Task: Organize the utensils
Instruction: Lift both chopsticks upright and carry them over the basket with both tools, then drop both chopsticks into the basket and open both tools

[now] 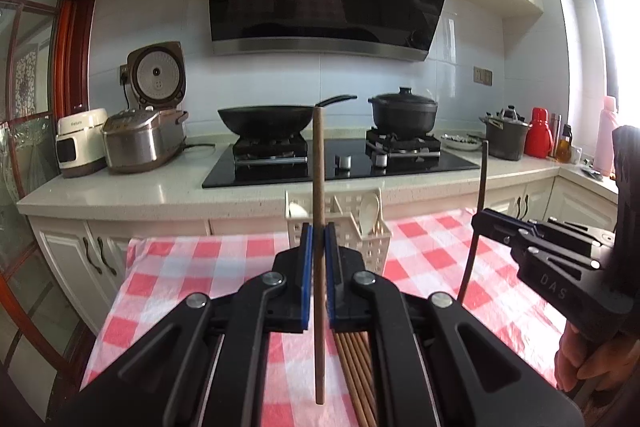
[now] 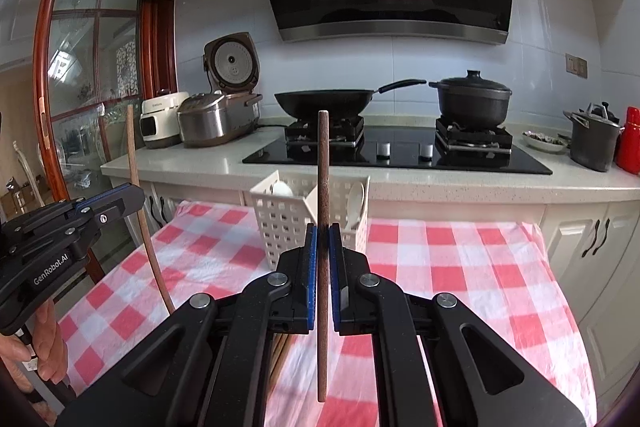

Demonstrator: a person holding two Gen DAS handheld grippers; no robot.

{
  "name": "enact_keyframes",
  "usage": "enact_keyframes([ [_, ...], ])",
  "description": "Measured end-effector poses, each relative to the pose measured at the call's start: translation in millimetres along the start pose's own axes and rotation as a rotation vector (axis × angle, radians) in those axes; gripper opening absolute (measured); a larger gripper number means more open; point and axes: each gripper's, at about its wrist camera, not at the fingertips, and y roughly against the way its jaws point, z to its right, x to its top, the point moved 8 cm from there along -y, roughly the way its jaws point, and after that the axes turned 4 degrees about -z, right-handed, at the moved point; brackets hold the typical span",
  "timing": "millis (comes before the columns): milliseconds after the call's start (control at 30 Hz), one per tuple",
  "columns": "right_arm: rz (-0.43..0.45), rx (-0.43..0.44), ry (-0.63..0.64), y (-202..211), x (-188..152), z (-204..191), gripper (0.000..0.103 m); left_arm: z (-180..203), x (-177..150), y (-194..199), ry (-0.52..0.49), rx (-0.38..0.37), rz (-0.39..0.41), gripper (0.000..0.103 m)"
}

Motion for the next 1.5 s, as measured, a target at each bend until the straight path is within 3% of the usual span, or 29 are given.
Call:
enact_keyframes([
  [400,0.142,0.003,0.058,-38,112,6,0.006,-5,139,-36,-0.023,0.002,0.175,0.006],
  [633,0.136,0.021,0.057,-84,142,10,0.006,-18,181,-91,0.041,-0.015,0.170,0.006],
  [833,0.065,0.038,0.060,-126,134,13,0.006,-27,167,-152,0.101,-0.057,0.069,0.006],
  [1000,-0.061,0.061,0.067,-159,108,13,0.006,-22,134,-191,0.098,-0.094,-0.054,0.006],
  [1200,-0.074,0.050,0.073,-175,102,11,0.007,-24,88,-231,0.120,-0.095,-0.202,0.006],
  [1400,-0.045,0.021,0.069,-180,99,16,0.006,-34,65,-247,0.138,-0.079,-0.228,0.006],
  [1500,-0.088,0.039,0.067,-188,93,17,0.006,-33,62,-249,0.127,-0.087,-0.237,0.006],
])
